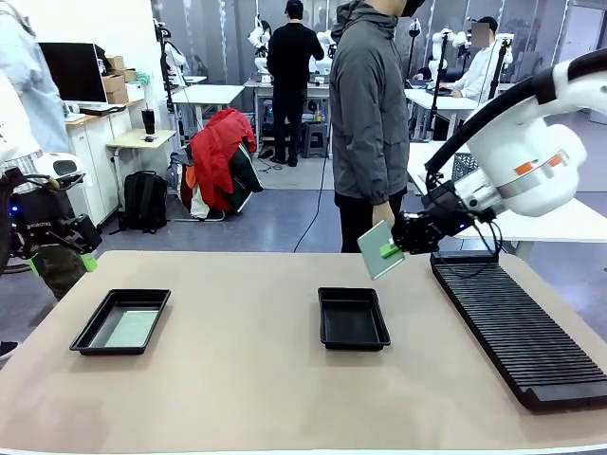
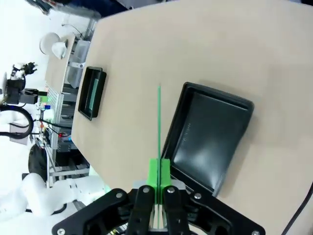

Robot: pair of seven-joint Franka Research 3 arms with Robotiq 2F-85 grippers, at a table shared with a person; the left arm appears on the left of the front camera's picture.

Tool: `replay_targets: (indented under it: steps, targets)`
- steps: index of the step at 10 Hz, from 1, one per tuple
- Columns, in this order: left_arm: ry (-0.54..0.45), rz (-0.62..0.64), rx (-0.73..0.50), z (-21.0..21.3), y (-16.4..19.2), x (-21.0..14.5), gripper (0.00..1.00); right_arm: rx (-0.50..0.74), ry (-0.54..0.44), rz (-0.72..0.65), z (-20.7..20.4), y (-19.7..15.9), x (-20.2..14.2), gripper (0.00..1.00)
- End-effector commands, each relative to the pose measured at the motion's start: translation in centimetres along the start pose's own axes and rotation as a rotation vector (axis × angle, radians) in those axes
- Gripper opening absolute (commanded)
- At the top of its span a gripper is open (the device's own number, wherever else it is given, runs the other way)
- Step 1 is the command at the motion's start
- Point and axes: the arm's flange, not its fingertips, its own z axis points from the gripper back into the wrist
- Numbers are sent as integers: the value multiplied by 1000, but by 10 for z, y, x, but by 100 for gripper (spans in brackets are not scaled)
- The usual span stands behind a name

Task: Inspect and transfer BCBs to ESD trays.
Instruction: Pick up the Blank PCB from the PCB Rack and place it in the right ESD tray.

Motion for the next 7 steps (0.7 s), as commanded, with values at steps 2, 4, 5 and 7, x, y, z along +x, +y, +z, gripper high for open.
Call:
replay_targets:
  steps: [2,4,5,7]
  targets:
    - [-9,3,2,-1,0,0,100,38,-21,-105,-47,-2,-13,2]
    - [-9,3,2,-1,0,0,100,21,-25,-164,-71,-4,-25,2]
    - [-9,3,2,-1,0,0,100,12,-23,-179,-81,-5,-30,2]
    - [-9,3,2,-1,0,0,100,9,-15,-195,-97,-7,-36,2]
